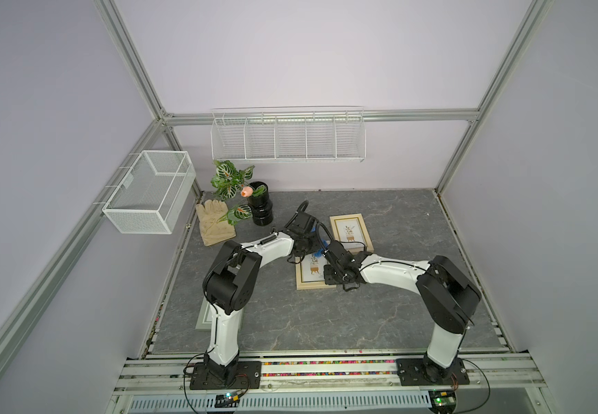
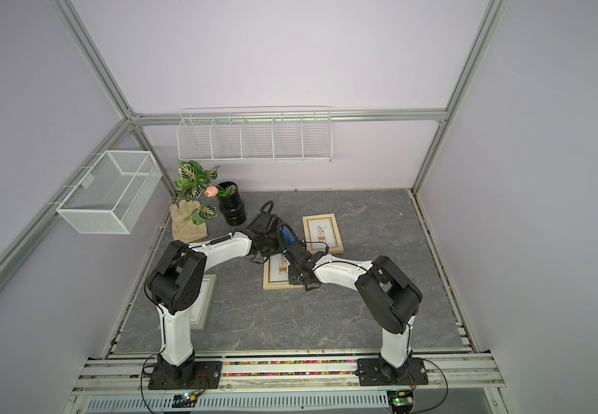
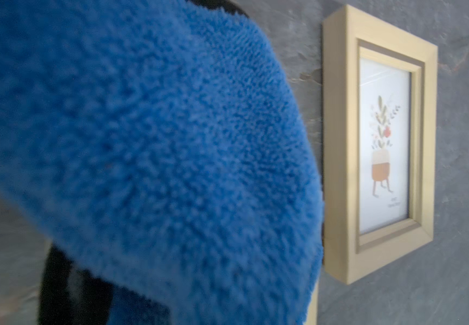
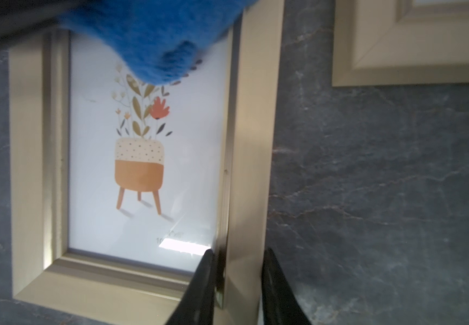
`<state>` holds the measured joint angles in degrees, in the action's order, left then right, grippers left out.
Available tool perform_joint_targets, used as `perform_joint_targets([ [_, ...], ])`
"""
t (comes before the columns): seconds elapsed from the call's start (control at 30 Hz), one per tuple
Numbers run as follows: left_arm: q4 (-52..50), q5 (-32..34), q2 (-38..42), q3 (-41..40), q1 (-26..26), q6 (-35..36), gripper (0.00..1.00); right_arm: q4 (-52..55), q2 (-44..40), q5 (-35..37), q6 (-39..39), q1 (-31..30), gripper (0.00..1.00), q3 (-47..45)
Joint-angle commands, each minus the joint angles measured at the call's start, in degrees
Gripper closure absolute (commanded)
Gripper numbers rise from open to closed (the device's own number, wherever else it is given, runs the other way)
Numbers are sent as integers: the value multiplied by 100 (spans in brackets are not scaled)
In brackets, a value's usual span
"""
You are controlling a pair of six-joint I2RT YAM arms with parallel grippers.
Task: Wipe the picture frame with a cloth
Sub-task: Wipe the dirt from the picture frame.
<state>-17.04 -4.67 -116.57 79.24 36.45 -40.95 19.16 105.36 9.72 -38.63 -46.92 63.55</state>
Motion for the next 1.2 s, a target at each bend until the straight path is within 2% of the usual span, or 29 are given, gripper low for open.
perform_joint_targets([
  [0.0,-127,254,-258,171,-13,-66,100,571,224,-304,69,-68,77,-97],
  [0.17,-544,685,149,-292,-425,235,100,633,204,-181,-60,11,77,-189],
  [0.3,-749,894,217,-330,-481,338,100,633,222,-138,-82,33,77,-194],
  [0.4,-927,876,200,-209,-349,285,100,667,261,-146,-120,26,77,-159],
  [0.47,-1197,1100,334,-235,-220,282,100,686,274,-150,-146,37,77,-150],
  [0.67,-1222,1080,1093,-1298,-46,94,100,722,311,-123,-188,86,77,-149],
  [0.87,-884,630,1707,-2140,369,-400,100,739,318,-110,-167,121,77,-115],
  [1.0,-1036,772,1663,-1880,166,-251,100,722,320,-149,-183,105,77,-111],
  [1.17,-1141,802,1066,-995,-430,221,100,671,325,-175,-174,95,77,-119],
])
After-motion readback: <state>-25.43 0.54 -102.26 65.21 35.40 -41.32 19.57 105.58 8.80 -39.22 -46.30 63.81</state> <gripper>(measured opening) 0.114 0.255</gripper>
